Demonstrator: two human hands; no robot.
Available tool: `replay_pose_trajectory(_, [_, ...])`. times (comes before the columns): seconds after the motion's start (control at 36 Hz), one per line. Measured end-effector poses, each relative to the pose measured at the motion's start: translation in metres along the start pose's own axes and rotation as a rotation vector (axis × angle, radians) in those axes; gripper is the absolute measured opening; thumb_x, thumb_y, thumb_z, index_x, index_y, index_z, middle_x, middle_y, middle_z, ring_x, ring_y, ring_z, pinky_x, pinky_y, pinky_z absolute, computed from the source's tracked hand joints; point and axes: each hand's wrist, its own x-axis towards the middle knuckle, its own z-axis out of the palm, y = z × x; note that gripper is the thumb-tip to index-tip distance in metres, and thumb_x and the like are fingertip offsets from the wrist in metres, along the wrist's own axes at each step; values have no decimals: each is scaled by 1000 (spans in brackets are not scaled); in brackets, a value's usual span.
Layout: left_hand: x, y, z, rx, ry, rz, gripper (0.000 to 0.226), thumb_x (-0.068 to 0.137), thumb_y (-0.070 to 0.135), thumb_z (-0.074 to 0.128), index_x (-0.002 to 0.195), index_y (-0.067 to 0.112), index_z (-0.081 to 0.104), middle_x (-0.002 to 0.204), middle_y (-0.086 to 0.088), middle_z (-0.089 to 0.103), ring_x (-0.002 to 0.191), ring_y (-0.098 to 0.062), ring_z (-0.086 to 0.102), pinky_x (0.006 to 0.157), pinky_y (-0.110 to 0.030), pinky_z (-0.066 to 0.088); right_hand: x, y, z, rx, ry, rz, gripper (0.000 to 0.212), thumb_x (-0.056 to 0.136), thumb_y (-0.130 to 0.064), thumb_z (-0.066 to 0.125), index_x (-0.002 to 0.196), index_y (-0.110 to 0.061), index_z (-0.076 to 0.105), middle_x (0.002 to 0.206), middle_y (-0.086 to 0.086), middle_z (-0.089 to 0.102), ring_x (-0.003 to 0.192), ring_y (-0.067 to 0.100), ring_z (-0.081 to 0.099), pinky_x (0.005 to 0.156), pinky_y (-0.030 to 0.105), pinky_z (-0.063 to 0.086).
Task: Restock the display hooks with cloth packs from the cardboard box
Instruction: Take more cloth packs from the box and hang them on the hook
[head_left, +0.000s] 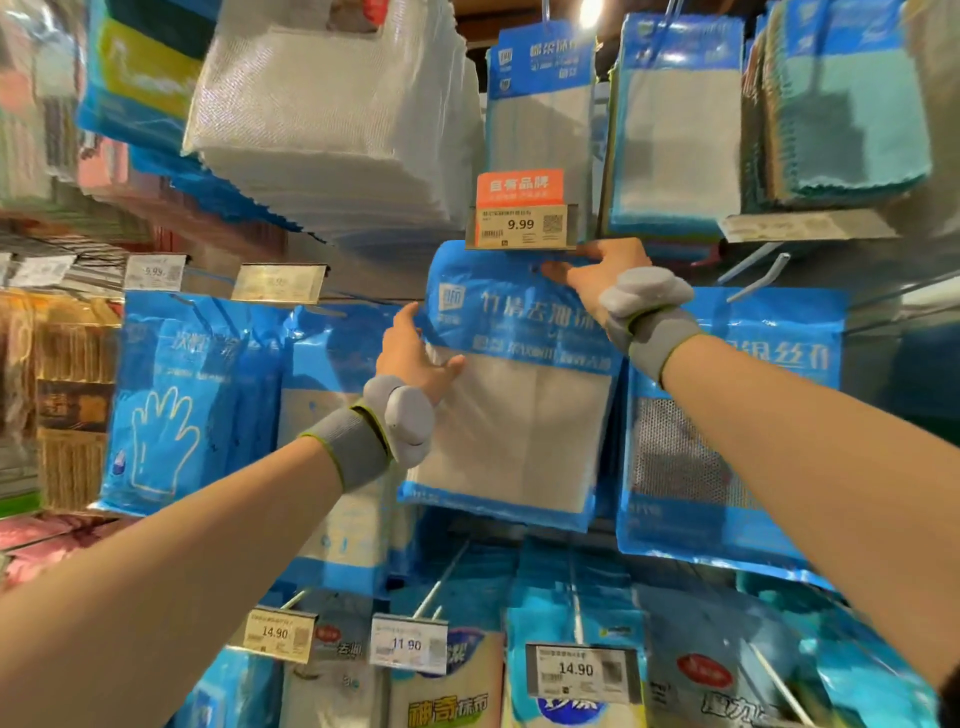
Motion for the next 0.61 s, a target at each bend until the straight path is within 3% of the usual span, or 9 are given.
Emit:
replay_pose_trajectory(0.08, [-2, 0, -2, 1, -39, -9, 75, 85, 19, 65, 145, 18, 21, 137, -11, 46, 122, -31, 50, 104, -46, 41, 7, -3, 6, -49, 47, 7, 57, 49, -71, 66, 97, -41, 71, 105, -5, 71, 106, 23, 61, 100, 42, 44])
replay_pose_trajectory(0.14, [-1, -2, -3, -10, -40, 8, 71, 87, 18, 62, 144, 18, 21, 135, -9, 48, 121, -30, 51, 104, -46, 41, 8, -7, 9, -41, 61, 7, 59, 43, -74, 62, 92, -41, 71, 104, -3, 71, 107, 26, 60, 98, 45, 44])
replay_pose_trajectory(0.25, [1, -4, -8, -6, -20, 46, 63, 88, 16, 60, 142, 19, 27, 131, -8, 51, 118, -29, 52, 102, -46, 43, 13, -13, 13, -117, 95, -18, 26, 66, -52, 67, 80, -30, 67, 103, 6, 69, 108, 29, 57, 96, 49, 45])
replay_pose_trajectory(0.36, [5, -8, -8, 45, -64, 47, 50, 89, 18, 58, 135, 20, 38, 123, -8, 57, 110, -30, 57, 97, -47, 47, 21, -5, 16, -149, 44, 62, 52, 64, -61, 67, 105, -29, 69, 116, 3, 65, 116, 28, 53, 103, 48, 39])
replay_pose_trajectory(0.42, [6, -11, -5, 92, -93, 24, 46, 89, 20, 58, 131, 16, 41, 120, -10, 59, 107, -32, 58, 96, -46, 47, 23, 1, 18, -172, 15, 103, 54, 66, -63, 67, 108, -29, 67, 123, 1, 61, 123, 27, 49, 107, 47, 35])
replay_pose_trajectory(0.47, [6, -13, -2, 127, -128, -23, 55, 88, 23, 59, 137, 13, 35, 126, -12, 56, 113, -33, 55, 99, -45, 45, 22, 5, 20, -278, 16, 127, 41, 76, -59, 63, 105, -30, 64, 128, -3, 54, 129, 26, 41, 109, 43, 31])
replay_pose_trajectory(0.53, [7, -18, 0, 170, -166, -71, 72, 89, 27, 59, 147, 11, 19, 140, -12, 46, 124, -31, 48, 105, -43, 40, 17, 7, 27, -490, 87, 103, 30, 81, -56, 59, 98, -31, 60, 126, -3, 46, 127, 25, 33, 98, 37, 28])
replay_pose_trajectory(0.56, [7, -20, 0, 183, -185, -93, 78, 90, 28, 58, 149, 11, 11, 144, -11, 41, 128, -31, 45, 107, -42, 38, 12, 11, 31, -566, 173, 56, 34, 80, -56, 59, 102, -29, 58, 126, 0, 42, 124, 26, 32, 92, 37, 27])
replay_pose_trajectory(0.61, [6, -26, -1, 196, -209, -105, 80, 91, 27, 57, 150, 11, 7, 146, -8, 39, 131, -29, 43, 108, -41, 37, -2, 18, 40, -588, 352, -60, 54, 79, -54, 61, 120, -23, 46, 134, 5, 34, 125, 27, 30, 94, 40, 25])
